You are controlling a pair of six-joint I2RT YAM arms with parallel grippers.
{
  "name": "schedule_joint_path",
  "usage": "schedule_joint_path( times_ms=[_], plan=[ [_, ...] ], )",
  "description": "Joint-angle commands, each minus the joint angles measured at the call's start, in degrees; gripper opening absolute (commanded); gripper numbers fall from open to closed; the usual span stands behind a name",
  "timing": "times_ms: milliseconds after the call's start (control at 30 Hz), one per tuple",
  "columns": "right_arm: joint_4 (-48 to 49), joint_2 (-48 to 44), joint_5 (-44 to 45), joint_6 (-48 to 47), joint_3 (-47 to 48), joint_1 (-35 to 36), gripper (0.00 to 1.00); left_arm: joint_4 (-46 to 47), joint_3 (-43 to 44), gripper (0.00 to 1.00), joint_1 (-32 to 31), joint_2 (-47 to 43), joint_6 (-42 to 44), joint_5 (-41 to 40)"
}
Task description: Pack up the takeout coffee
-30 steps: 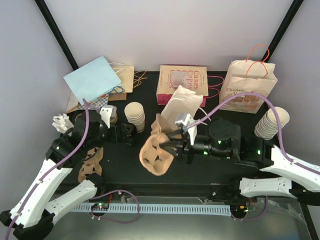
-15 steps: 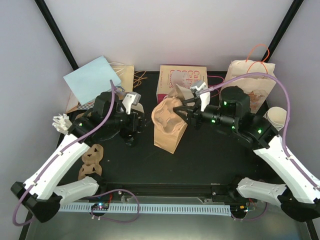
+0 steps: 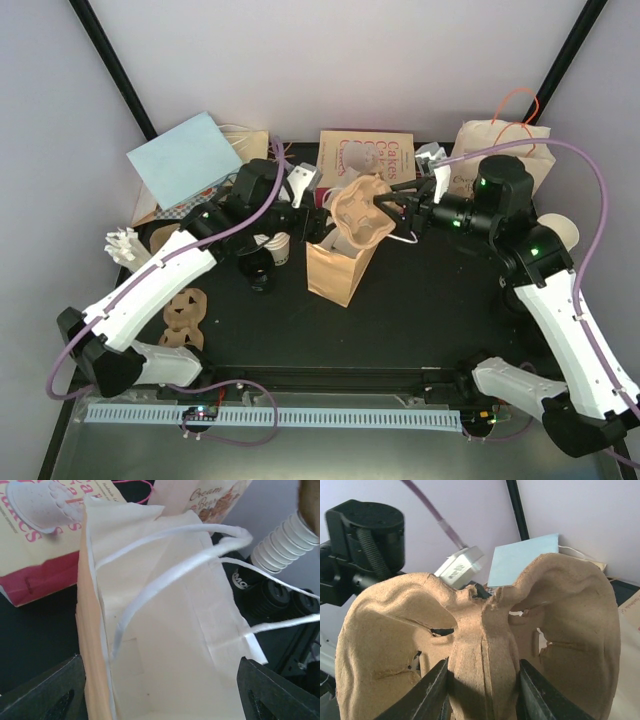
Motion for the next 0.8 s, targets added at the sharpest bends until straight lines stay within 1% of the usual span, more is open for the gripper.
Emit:
schedule_joint_path(
  times_ms=[0, 67, 133, 233, 300, 433, 467, 500, 567, 767],
  plan=[
    [1.8, -1.2, -4.6, -0.3, -0.8, -0.8, 0.34, -1.3, 3.9, 0.84, -0.7, 3.0, 1.1, -8.0],
    [1.3, -0.5, -5.5, -1.3, -0.8, -0.9, 0.34, -2.0, 4.9, 0.76, -0.3, 4.4, -0.5, -11.0],
    [1.0, 0.1, -6.5, -2.6, -0.7, -1.0, 0.34, -2.1, 5.8, 0.63, 0.5, 5.2, -2.0, -10.7],
    [-0.1, 0.9, -5.5, -5.8, -0.6, -1.3, 0.34, -0.4, 5.6, 0.44, 1.7, 5.5, -3.6, -7.9],
    [-0.9, 1.3, -4.1, -7.8, -0.6, -1.5, 0.34, 0.4, 5.6, 0.29, 2.5, 5.8, -4.2, -5.6],
    [-1.9, 2.6, -1.0, -11.1, -0.6, -1.7, 0.34, 0.7, 5.5, 0.05, 3.9, 6.5, -5.2, -2.5],
    [-2.0, 3.1, -0.3, -11.8, -0.6, -1.7, 0.34, 0.7, 5.4, 0.02, 4.4, 6.5, -5.5, -1.7],
    [-2.3, 3.6, 0.3, -12.3, -0.5, -1.7, 0.34, 0.7, 5.3, 0.02, 4.7, 6.5, -5.7, -1.0],
    [-2.6, 5.0, 0.7, -13.5, 0.3, -1.7, 0.34, 1.1, 4.9, 0.02, 5.2, 6.5, -5.9, 0.2],
    [-5.1, 11.0, -2.4, -15.6, 4.3, -1.7, 0.34, 1.6, 4.2, 0.02, 6.1, 6.4, -6.6, 2.8]
  ],
)
